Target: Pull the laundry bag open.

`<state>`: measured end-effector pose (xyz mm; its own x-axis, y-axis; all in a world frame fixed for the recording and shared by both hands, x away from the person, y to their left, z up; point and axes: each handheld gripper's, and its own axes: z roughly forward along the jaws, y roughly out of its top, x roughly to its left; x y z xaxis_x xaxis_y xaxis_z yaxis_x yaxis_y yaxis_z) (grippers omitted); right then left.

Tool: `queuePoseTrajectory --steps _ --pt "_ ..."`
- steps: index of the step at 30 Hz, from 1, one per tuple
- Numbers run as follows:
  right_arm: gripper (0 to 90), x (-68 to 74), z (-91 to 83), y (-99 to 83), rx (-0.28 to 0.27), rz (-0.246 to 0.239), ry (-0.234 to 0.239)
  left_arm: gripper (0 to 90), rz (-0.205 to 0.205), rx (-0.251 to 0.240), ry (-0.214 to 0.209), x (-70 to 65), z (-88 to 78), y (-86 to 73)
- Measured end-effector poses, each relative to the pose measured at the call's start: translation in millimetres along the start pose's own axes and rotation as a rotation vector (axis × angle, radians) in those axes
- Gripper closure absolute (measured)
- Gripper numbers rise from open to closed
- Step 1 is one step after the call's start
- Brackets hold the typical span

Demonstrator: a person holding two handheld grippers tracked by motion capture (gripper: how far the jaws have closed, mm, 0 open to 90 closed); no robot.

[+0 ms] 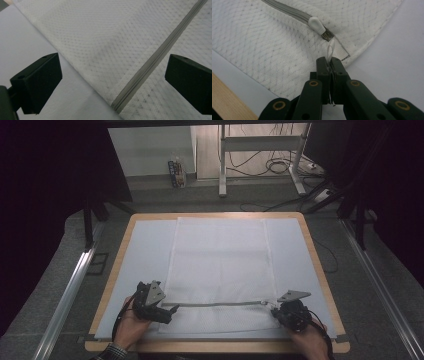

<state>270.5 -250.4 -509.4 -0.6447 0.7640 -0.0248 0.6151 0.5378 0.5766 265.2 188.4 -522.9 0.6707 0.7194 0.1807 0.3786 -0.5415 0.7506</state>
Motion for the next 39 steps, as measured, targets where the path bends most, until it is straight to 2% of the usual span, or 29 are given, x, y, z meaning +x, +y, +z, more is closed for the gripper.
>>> queuePoseTrajectory --steps 2,3,6,9,13,15,21,27,29,33,39 --pt "86.6 -0.8 -3.3 -0.1 -0.023 -0.004 0.003 1.2 -0.020 -0.011 -0.015 0.0 -0.6 3.4" --pt "86.6 0.2 -8.1 0.6 -0.056 -0.020 -0.002 1.9 -0.027 -0.015 -0.026 0.0 -0.9 5.6" --pt "86.6 0.7 -11.8 1.0 -0.081 -0.032 -0.002 2.4 -0.051 -0.033 -0.072 -1.2 -0.7 14.4" --pt "86.6 1.0 -14.9 0.9 -0.116 -0.042 0.001 3.3 -0.053 -0.044 -0.112 -5.0 2.0 27.0" --pt "86.6 1.9 -18.7 1.2 -0.151 -0.051 0.009 2.1 -0.028 -0.048 -0.178 -14.3 11.8 47.8" --pt "86.6 2.4 -20.1 1.4 -0.168 -0.058 0.014 5.1 -0.028 -0.050 -0.212 -19.9 20.1 58.9" --pt "86.6 5.0 -23.2 2.1 -0.191 -0.087 0.013 13.0 0.020 -0.060 -0.301 -37.7 49.5 91.1" --pt "86.5 4.7 -25.3 2.2 -0.205 -0.088 0.011 20.2 0.040 -0.066 -0.384 -53.1 74.7 113.9" --pt "86.5 4.6 -25.7 2.1 -0.207 -0.089 0.011 24.1 0.041 -0.079 -0.410 -58.1 78.7 119.8" --pt "86.5 5.2 -25.9 2.2 -0.208 -0.099 0.007 36.0 0.061 -0.093 -0.502 -70.1 88.8 134.5" --pt "86.5 6.1 -27.2 2.4 -0.212 -0.107 0.002 50.1 0.093 -0.058 -0.578 -89.6 105.6 151.0"
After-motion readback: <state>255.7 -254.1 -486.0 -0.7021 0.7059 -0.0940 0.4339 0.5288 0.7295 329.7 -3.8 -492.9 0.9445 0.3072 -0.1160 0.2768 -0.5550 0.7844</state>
